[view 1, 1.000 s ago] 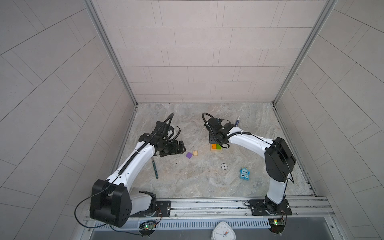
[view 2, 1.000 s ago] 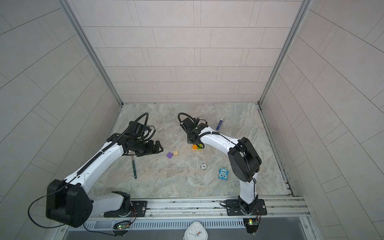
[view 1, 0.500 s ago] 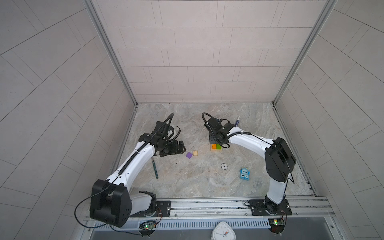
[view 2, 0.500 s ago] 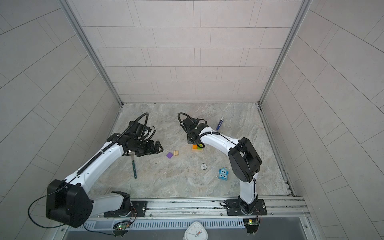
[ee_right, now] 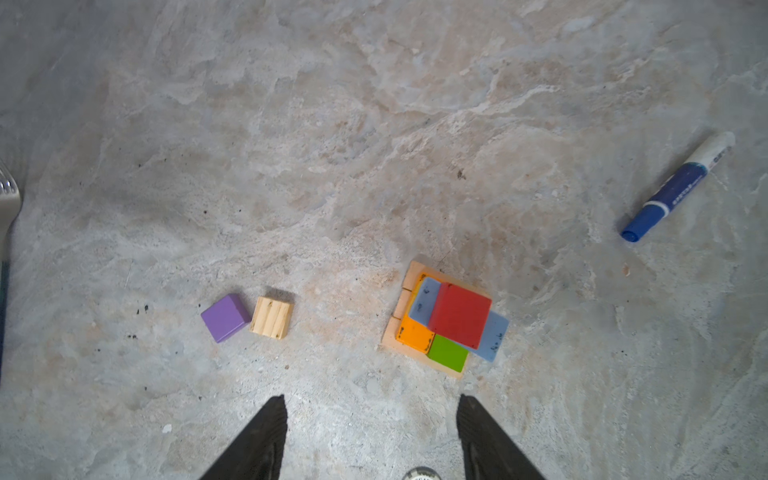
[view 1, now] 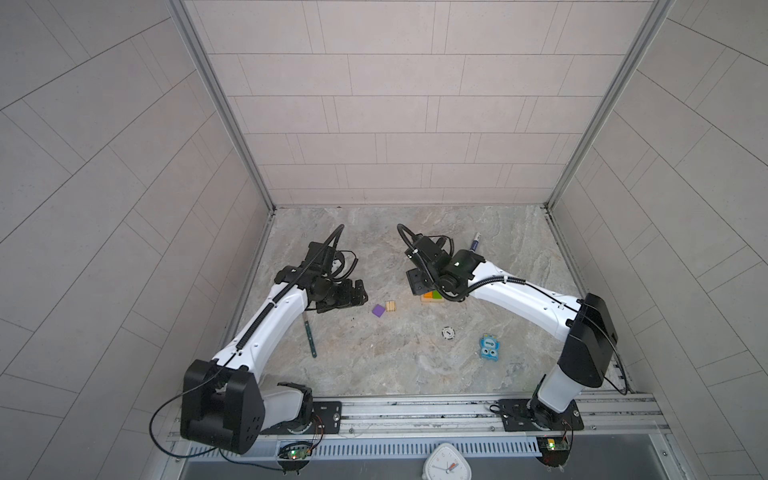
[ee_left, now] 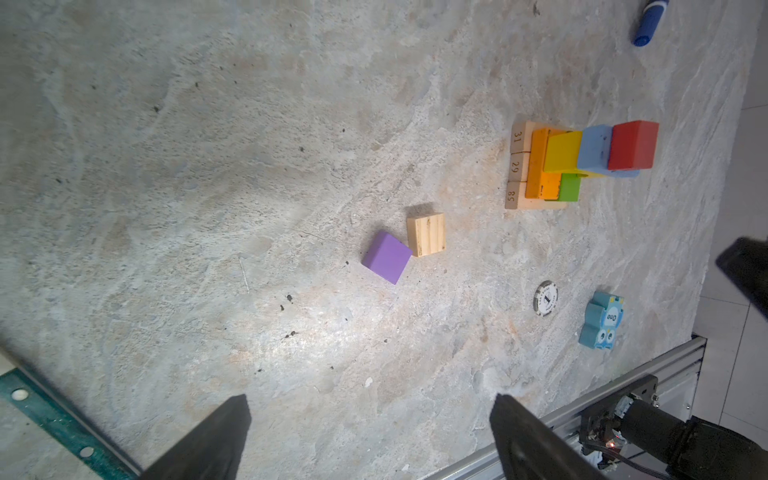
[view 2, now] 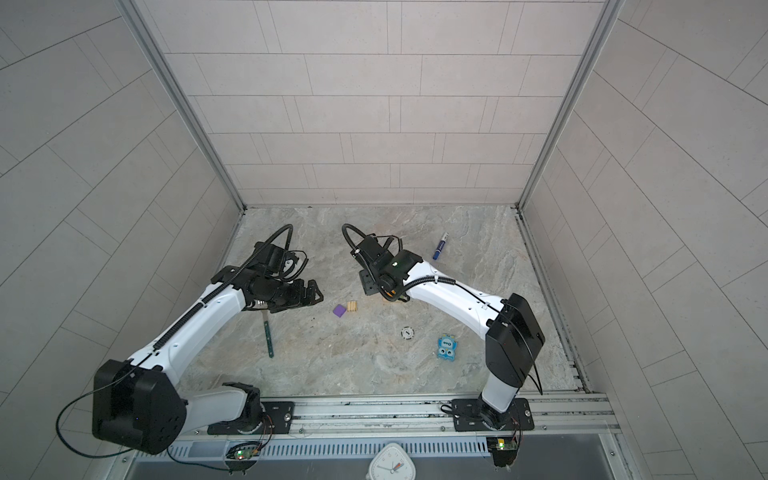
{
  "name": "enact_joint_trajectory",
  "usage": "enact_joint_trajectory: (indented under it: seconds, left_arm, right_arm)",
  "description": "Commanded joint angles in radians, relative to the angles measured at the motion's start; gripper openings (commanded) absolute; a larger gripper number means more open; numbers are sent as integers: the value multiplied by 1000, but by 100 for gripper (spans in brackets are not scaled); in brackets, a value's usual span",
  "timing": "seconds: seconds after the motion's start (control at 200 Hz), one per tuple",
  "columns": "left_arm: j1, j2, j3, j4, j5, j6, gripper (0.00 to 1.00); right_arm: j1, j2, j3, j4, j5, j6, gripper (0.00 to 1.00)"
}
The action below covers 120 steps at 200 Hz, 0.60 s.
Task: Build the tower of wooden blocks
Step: 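Open the right gripper and release the red cube on the tower, then move the right gripper over the plain wooden cube and lower it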
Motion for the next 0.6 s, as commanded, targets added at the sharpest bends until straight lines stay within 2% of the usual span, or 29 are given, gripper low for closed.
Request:
enact_joint_trajectory:
  seconds: [0.0, 0.145, 0.595]
  left_arm:
    - [17, -29, -2, 6, -17, -1, 97]
    - [23, -24, -3, 17, -2, -6, 97]
    - [41, -43, -7, 14, -5, -7, 97]
  right_arm:
    - [31, 28, 21, -38, -21, -4, 66]
    - [42, 61, -15, 61, -85, 54, 66]
    - [85, 252, 51, 106, -58, 115, 62]
